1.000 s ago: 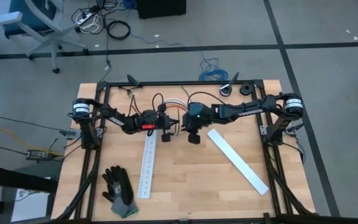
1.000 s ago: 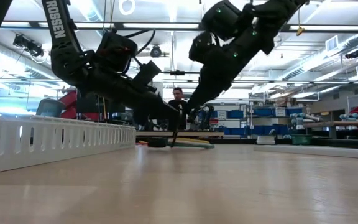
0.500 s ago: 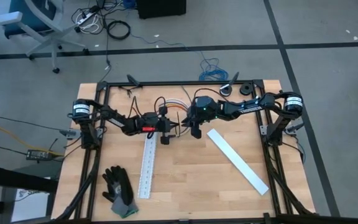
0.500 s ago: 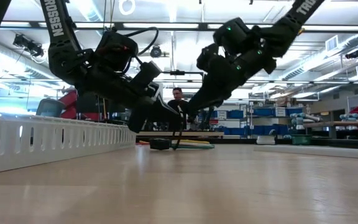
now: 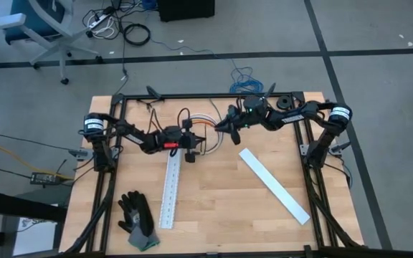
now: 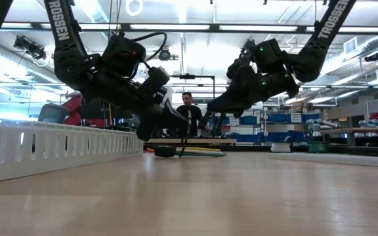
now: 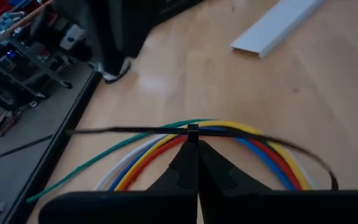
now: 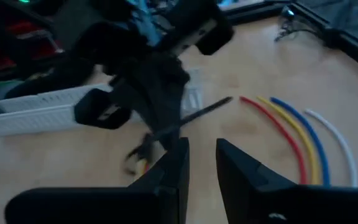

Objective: Ziptie cables
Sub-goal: Wrap the cable wires with the black zip tie

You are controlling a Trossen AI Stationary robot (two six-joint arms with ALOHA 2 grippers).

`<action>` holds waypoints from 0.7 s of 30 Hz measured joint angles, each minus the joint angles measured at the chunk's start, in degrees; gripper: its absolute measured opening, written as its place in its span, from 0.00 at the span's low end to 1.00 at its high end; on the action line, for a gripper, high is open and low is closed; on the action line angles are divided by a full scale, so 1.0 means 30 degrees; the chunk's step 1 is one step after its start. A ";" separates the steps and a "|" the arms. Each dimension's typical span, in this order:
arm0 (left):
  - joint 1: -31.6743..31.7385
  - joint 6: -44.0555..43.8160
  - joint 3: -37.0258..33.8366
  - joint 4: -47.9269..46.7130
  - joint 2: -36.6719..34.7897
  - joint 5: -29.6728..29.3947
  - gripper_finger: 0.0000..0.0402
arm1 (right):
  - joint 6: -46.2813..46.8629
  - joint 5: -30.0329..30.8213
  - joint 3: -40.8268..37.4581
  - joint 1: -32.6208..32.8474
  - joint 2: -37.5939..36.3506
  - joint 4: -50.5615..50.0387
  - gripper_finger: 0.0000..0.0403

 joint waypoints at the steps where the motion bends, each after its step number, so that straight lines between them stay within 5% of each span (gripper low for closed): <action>1: 0.0076 0.0025 0.0000 0.0222 0.0000 0.0004 0.00 | 0.0107 -0.0382 0.0010 -0.0128 0.0000 -0.0038 0.17; 11: 0.0081 0.1061 0.0000 0.2183 0.0000 0.0483 0.00 | 0.1027 -0.1269 0.0032 0.0532 0.0000 0.0269 0.17; 21: 0.0067 0.1052 0.0000 0.2132 0.0000 0.0474 0.00 | 0.0910 0.0624 0.0043 0.1388 0.1094 0.2698 0.17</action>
